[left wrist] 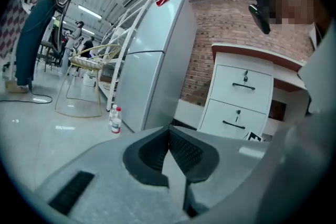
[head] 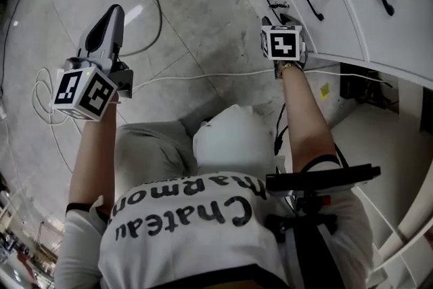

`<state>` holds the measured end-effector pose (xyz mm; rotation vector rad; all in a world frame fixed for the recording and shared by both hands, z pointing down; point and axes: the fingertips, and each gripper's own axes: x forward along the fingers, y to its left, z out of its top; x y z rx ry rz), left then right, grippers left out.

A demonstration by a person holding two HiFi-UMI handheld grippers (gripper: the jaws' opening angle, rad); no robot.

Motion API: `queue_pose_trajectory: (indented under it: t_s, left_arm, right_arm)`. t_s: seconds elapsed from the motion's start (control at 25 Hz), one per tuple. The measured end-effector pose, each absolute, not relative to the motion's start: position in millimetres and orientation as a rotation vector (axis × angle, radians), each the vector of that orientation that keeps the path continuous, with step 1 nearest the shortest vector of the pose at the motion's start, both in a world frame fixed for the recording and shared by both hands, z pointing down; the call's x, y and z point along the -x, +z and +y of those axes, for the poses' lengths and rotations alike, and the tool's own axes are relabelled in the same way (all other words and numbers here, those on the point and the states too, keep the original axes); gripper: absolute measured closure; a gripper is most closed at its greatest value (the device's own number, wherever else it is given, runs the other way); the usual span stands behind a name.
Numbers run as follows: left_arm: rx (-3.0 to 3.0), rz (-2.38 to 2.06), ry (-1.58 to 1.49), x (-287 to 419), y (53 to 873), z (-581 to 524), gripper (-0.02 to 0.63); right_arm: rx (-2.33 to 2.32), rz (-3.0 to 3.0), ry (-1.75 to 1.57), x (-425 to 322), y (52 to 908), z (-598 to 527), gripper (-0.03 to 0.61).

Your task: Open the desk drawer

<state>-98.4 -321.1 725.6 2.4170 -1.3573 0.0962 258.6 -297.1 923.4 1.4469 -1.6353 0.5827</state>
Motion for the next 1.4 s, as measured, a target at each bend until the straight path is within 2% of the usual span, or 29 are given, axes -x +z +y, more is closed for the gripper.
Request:
queue_pose_trajectory:
  t_s: [0.4,0.44,0.48,0.76,1.4]
  left_arm:
    - [-2.315,-1.411,0.148,136,757,-299,0.598]
    - [-2.315,-1.409,0.134,137,755,-298,0.598]
    - [-2.316,-1.409,0.122,138,755,-296,0.598]
    - [-2.320,-1.355,0.106,125,768,-292,0.598]
    - [-2.326,-1.332,0.006,113,766,-295,0.598]
  right_arm:
    - [-1.241,-1.300,0.186,-262,950,-318,0.441]
    - [-1.254,-1.264,0.154,-265,949,-320,0.478]
    - [-1.282,-1.241,0.134,-267,947,-321,0.554]
    - [-1.387,-1.272,0.257,-266,943,-317,0.552]
    - [-1.335,-1.316,0.219,-184,950,-271,0.552]
